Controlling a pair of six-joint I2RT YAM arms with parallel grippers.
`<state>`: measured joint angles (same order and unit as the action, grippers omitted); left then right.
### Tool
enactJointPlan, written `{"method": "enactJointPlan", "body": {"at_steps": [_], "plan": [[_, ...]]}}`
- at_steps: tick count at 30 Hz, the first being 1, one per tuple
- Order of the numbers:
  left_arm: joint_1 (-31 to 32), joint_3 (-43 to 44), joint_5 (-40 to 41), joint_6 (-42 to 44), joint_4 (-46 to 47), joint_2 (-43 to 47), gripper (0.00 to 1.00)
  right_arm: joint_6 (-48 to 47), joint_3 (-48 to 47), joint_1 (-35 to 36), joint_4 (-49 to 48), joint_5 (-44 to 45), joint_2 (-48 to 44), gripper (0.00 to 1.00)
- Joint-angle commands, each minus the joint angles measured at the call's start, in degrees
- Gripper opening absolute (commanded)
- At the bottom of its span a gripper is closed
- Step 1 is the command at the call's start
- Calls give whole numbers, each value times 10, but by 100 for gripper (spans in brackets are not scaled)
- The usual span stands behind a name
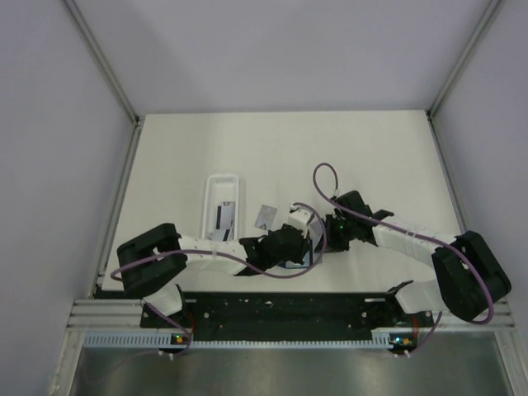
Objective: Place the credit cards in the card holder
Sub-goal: Turn over the card slot in the card holder.
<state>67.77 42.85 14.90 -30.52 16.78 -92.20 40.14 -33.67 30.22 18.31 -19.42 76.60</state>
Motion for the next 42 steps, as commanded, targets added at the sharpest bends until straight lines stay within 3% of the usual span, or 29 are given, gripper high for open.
{"method": "enactJointPlan", "body": {"at_steps": [1, 17, 42], "plan": [[-1, -2, 13, -15, 37, -12, 0, -11, 21, 3, 22, 46, 9, 0], [-25, -3, 10, -45, -17, -53, 0, -12, 25, 2, 19, 55, 15, 0], [-40, -110, 23, -45, -53, 51, 0, -11, 33, 1, 24, 64, 5, 0]]}}
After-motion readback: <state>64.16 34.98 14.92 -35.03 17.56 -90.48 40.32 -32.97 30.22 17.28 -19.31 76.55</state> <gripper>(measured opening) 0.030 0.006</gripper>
